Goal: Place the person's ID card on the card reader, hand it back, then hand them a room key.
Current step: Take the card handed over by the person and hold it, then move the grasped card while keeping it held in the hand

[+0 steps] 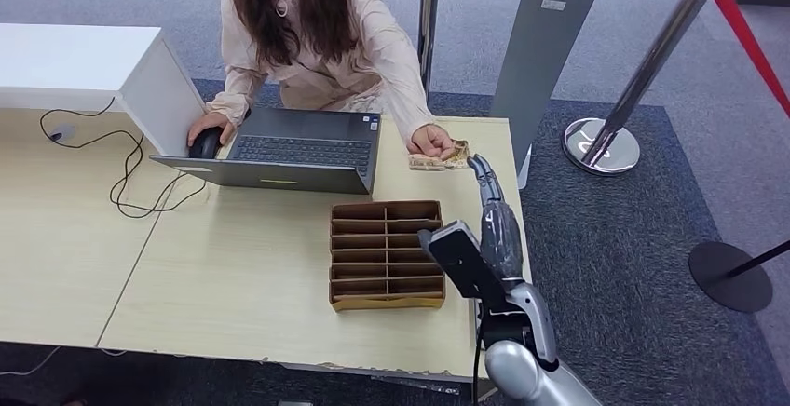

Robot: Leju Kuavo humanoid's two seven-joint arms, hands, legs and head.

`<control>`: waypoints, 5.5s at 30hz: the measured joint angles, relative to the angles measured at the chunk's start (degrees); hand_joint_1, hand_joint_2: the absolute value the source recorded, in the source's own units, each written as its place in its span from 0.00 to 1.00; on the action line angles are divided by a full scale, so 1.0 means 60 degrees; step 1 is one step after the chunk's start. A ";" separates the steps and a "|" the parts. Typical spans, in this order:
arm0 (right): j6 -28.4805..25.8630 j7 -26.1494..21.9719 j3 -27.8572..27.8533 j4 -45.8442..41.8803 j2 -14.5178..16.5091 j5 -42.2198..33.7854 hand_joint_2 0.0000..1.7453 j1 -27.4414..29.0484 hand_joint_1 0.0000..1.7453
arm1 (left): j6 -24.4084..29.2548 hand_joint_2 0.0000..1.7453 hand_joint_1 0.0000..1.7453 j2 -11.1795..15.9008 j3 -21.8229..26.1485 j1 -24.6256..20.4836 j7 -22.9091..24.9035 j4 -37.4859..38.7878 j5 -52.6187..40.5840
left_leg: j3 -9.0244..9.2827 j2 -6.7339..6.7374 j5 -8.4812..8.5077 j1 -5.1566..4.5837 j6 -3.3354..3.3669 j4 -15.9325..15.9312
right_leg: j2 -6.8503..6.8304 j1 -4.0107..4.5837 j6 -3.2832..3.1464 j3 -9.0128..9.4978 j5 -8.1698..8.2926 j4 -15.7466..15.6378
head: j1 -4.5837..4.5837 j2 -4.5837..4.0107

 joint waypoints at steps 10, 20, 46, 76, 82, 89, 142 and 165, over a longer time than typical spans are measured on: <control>-0.0450 0.0046 0.0038 0.1003 0.0343 0.0260 1.00 -0.0622 0.00 | 0.0037 0.00 0.00 -0.0038 -0.0015 -0.0018 0.0052 -0.0001 -0.0078 | 0.0000 -0.0001 0.0000 -0.0001 0.0000 0.0000 | 0.0000 0.0000 0.0000 0.0000 0.0000 0.0000 | 0.0000 -0.0001; -0.0472 0.0121 0.0130 0.1596 0.0640 0.0438 1.00 -0.1009 0.00 | 0.0125 0.00 0.00 -0.0061 -0.0023 -0.0024 0.0094 -0.0003 -0.0097 | 0.0000 -0.0001 0.0000 -0.0011 0.0001 0.0000 | 0.0000 0.0000 0.0000 0.0000 0.0000 0.0002 | 0.0000 -0.0001; -0.0595 0.0116 0.0672 0.2640 0.1349 0.0433 1.00 -0.1568 0.99 | 0.0238 0.00 0.00 -0.0135 -0.0148 -0.0067 0.0178 0.0001 -0.0097 | 0.0004 -0.0001 0.0004 -0.0026 0.0011 0.0000 | 0.0001 -0.0009 0.0002 -0.0002 0.0000 0.0009 | 0.0000 -0.0001; -0.0800 -0.0222 0.0684 0.2632 0.1344 0.0030 1.00 -0.1462 0.85 | 0.0291 0.00 0.00 -0.0136 -0.0155 -0.0065 0.0228 0.0001 -0.0004 | 0.0011 0.0001 0.0004 -0.0030 0.0011 0.0000 | 0.0002 -0.0011 0.0002 -0.0001 0.0000 0.0009 | 0.0000 0.0000; -0.0822 -0.0233 0.0531 0.1915 0.1228 0.0168 1.00 -0.1223 0.83 | 0.0295 0.00 0.00 -0.0127 -0.0153 -0.0048 0.0175 0.0001 0.0042 | 0.0013 0.0002 0.0004 -0.0034 0.0011 0.0000 | 0.0002 -0.0013 0.0002 -0.0001 0.0000 0.0009 | 0.0000 -0.0001; -0.0838 -0.0392 0.0171 0.0588 0.1062 0.0536 1.00 -0.0783 0.83 | 0.0295 0.00 0.00 -0.0117 -0.0150 -0.0037 0.0146 0.0001 0.0090 | 0.0017 0.0002 0.0004 -0.0039 0.0011 0.0000 | 0.0002 -0.0018 0.0002 0.0000 0.0000 0.0009 | 0.0000 -0.0001; -0.0839 -0.0953 -0.2853 0.1783 0.0182 0.1477 1.00 0.3172 0.87 | 0.0441 0.00 0.00 -0.0084 0.0262 0.0131 0.0026 0.0001 0.0615 | 0.0024 0.0002 0.0002 -0.0049 0.0015 -0.0002 | 0.0004 -0.0028 0.0005 0.0003 -0.0003 0.0010 | -0.0001 -0.0001; -0.0883 -0.1364 -0.3287 0.3356 0.0987 0.1292 1.00 0.2834 0.83 | 0.0472 0.00 0.00 -0.0073 0.0330 0.0176 -0.0062 0.0001 0.0700 | 0.0071 0.0008 0.0003 -0.0057 0.0015 -0.0003 | 0.0008 -0.0032 0.0006 0.0046 -0.0002 0.0012 | -0.0003 -0.0001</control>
